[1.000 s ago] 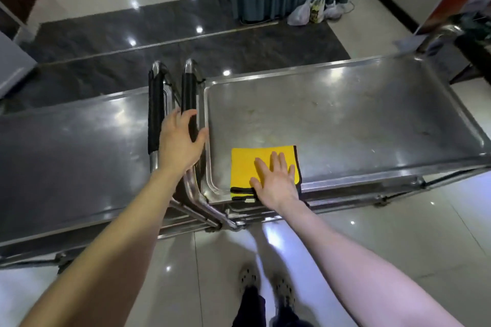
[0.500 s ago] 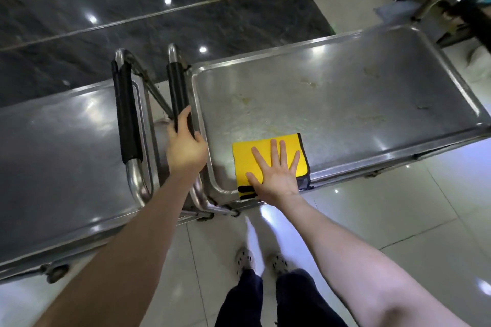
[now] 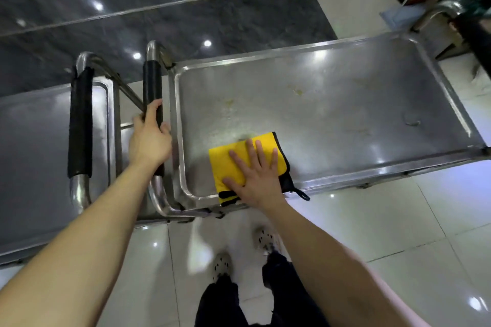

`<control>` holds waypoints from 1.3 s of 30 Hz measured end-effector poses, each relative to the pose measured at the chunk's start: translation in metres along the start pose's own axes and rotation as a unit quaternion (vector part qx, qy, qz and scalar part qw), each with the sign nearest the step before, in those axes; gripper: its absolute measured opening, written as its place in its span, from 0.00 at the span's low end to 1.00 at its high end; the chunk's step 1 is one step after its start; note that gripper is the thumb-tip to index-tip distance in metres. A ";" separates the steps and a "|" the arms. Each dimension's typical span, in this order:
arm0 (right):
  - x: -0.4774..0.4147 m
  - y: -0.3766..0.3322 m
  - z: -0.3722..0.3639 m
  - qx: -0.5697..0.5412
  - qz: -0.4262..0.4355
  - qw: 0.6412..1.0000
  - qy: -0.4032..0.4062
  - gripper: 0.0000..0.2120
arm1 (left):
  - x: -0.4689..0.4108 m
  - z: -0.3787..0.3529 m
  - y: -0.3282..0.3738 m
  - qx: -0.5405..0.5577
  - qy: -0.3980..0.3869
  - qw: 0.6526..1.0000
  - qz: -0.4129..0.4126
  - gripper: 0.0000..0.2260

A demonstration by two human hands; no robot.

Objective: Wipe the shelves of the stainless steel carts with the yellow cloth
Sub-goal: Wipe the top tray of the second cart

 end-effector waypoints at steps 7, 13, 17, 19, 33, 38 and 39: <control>-0.033 0.113 0.031 0.073 -0.012 0.997 -0.005 0.39 | 0.017 -0.005 0.003 0.008 0.004 1.000 -0.015 0.25; -0.124 0.173 0.050 0.038 -0.059 0.997 0.040 0.39 | 0.031 0.000 0.003 0.024 0.020 1.000 0.000 0.25; -0.194 0.178 0.043 0.039 -0.084 0.995 0.038 0.40 | 0.034 0.003 0.009 0.028 0.029 0.999 -0.006 0.25; -0.227 0.167 0.034 0.035 -0.083 0.996 0.019 0.41 | 0.036 0.004 0.011 0.029 0.032 0.999 -0.002 0.25; -0.243 0.058 -0.009 0.019 0.037 0.998 0.045 0.39 | 0.031 0.004 0.008 0.003 0.042 0.999 0.013 0.25; -0.129 0.045 -0.011 0.038 0.065 0.995 0.059 0.36 | 0.030 0.002 0.009 0.034 0.025 0.999 0.020 0.25; -0.106 0.045 -0.010 0.036 0.072 0.995 0.066 0.36 | 0.030 0.002 0.009 0.039 0.019 0.999 0.027 0.25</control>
Point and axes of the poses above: each hand's wrist, its own x-axis away from the middle knuckle, its own z-axis out of the back of the hand, y = z × x, the point moved 5 cm from there along -x, towards the middle knuckle, and after that the axes turned 9 degrees about y, right-handed, at the moved point
